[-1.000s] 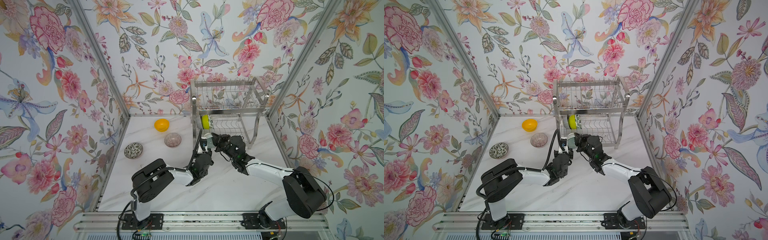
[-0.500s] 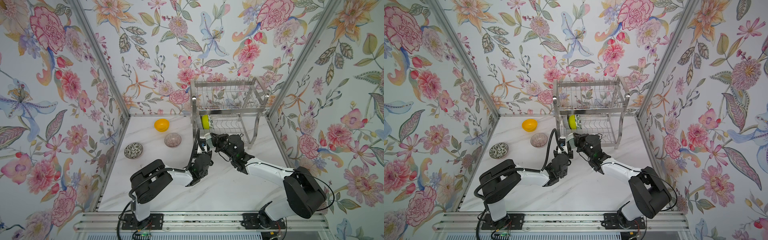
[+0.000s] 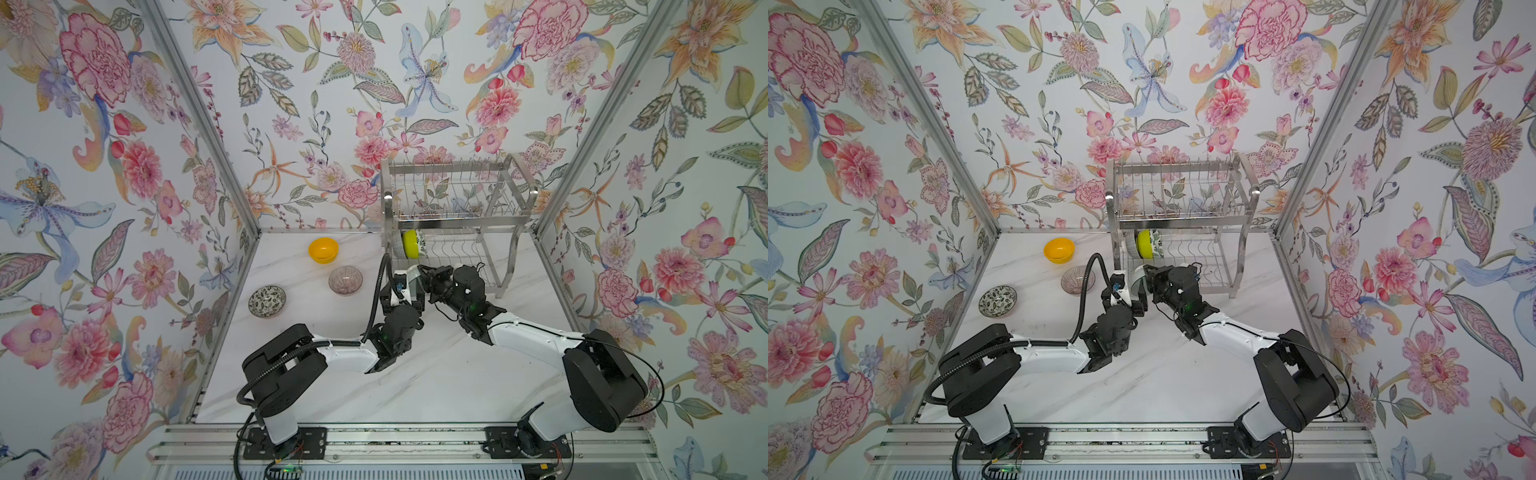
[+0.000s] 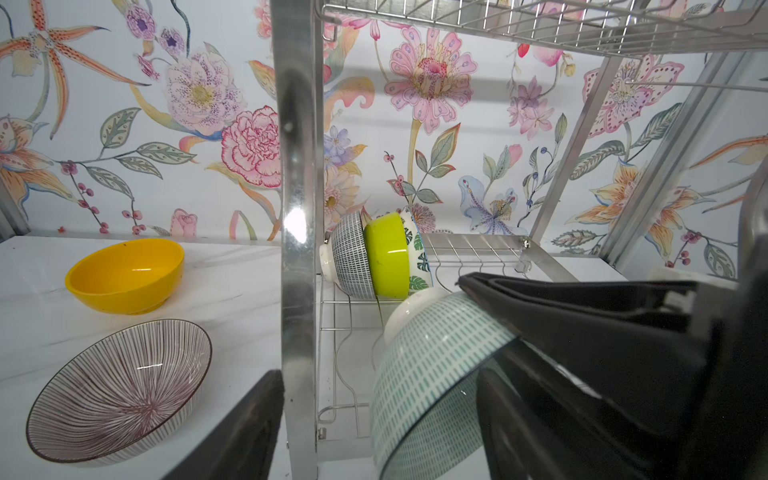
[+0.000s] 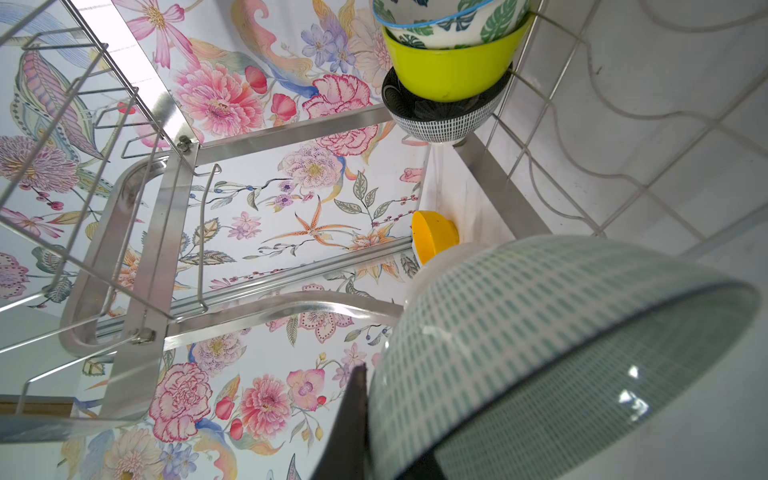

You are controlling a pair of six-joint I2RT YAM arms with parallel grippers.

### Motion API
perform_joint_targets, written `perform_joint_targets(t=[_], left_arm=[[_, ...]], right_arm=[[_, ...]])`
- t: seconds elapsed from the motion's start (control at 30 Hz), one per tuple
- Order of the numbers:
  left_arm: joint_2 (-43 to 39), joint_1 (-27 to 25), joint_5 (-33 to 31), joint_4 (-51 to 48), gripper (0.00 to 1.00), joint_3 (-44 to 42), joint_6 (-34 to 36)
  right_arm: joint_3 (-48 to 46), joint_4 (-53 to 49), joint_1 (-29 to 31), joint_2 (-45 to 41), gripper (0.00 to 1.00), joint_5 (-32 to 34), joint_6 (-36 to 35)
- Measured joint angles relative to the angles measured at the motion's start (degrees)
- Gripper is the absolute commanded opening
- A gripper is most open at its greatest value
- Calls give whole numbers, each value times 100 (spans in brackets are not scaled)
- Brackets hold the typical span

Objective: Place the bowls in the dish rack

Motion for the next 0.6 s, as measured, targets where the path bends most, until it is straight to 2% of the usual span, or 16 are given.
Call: perform_joint_targets(t=[0.13,0.4,0.6], left_arm=[[-144,0,166,-297,99,-11,-179],[-627,2,769,-1163,99,-31,-472],[-1130,90,1561,-1797,99,-17,-745]], right_arm=[[0,-46,-146,-9,0,-42,-240],[-7,-74,-603,-323,0,-385,-789],[-9,-179,-1001,-732,0,-820,-1541]])
